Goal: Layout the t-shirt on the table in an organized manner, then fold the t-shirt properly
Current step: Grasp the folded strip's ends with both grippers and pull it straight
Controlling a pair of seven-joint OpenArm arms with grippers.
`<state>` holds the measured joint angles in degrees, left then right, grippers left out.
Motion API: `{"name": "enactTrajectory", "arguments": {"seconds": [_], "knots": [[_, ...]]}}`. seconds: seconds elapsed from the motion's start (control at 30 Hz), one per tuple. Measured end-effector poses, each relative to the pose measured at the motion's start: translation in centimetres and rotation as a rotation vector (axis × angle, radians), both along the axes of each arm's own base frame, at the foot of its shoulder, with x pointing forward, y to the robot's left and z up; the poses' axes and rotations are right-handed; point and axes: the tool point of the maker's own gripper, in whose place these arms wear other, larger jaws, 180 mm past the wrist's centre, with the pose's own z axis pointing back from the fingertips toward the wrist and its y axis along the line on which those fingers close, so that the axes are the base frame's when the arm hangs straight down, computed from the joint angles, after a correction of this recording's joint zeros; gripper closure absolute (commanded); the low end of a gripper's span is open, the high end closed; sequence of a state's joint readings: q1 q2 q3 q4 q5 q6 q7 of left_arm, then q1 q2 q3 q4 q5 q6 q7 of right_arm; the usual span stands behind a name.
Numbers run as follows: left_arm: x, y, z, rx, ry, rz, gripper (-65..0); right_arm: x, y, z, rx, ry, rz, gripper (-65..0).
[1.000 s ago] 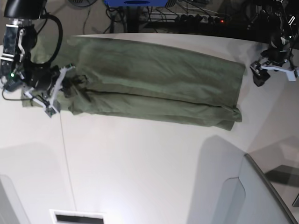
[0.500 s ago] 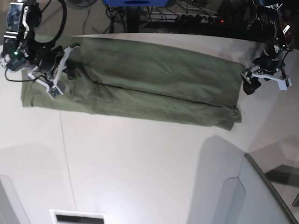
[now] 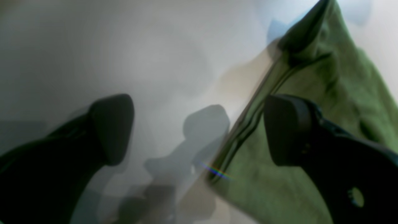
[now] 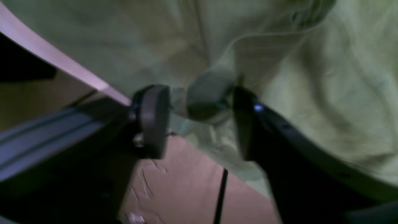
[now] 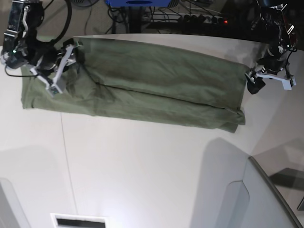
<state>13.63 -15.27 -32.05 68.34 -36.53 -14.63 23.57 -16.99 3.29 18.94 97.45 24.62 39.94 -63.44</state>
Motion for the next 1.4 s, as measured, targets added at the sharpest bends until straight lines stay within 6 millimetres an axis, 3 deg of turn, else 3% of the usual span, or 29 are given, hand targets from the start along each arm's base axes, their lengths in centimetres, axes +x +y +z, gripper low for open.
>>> {"name": "enactTrajectory", "arguments": {"seconds": [0.13,0.2,0.4,0.5,0.57,0.73,0.87,0.93,1.1,1.23,1.3,1.4], "knots": [[0.1,0.0,-0.1,-0.006,-0.002,0.006,-65.0,1.3,-4.4,2.8,-0.049,-0.116,-0.191,-34.2],[-0.2,-0.1,-0.5,-0.01,0.012,0.006,-65.0,1.6,-4.6,3.4,-0.063,-0.133,-0.19,-30.0],[-0.1,-0.1,-0.4,-0.01,0.008,0.007,-65.0,2.6,0.9,3.3,0.011,-0.14,-0.041,-0.5],[-0.3,-0.1,-0.5,-0.01,0.012,0.007,-65.0,2.6,2.9,2.3,0.064,-0.116,0.001,-1.4],[-0.3,-0.1,-0.5,-0.01,0.012,0.007,-63.7,2.4,2.8,0.8,0.082,-0.07,-0.02,-1.4],[-0.6,0.2,-0.5,-0.005,0.015,0.01,-43.8,0.8,-1.0,-2.1,0.08,-0.016,-0.161,-1.4],[-0.5,0.2,-0.4,-0.002,0.015,0.008,-36.7,-0.7,-2.8,-3.9,0.073,0.036,-0.193,-1.4],[-0.3,0.1,-0.2,0.0,0.008,0.003,-36.9,-0.7,-2.7,-3.6,0.072,0.029,-0.191,-1.4],[1.5,0.0,2.1,0.028,-0.055,-0.023,-36.9,1.5,-1.0,0.1,0.083,-0.108,-0.127,-1.4],[3.5,-0.5,3.3,0.021,-0.076,-0.045,-37.7,1.8,-0.6,0.8,0.083,-0.131,-0.105,-1.7],[5.0,-0.9,3.7,-0.01,-0.056,-0.067,-44.8,1.6,-0.8,0.6,0.071,-0.119,-0.102,-1.7],[7.7,-1.4,4.3,-0.06,-0.089,-0.07,-60.9,1.6,-0.9,0.6,0.069,-0.121,-0.102,-1.7]]}}
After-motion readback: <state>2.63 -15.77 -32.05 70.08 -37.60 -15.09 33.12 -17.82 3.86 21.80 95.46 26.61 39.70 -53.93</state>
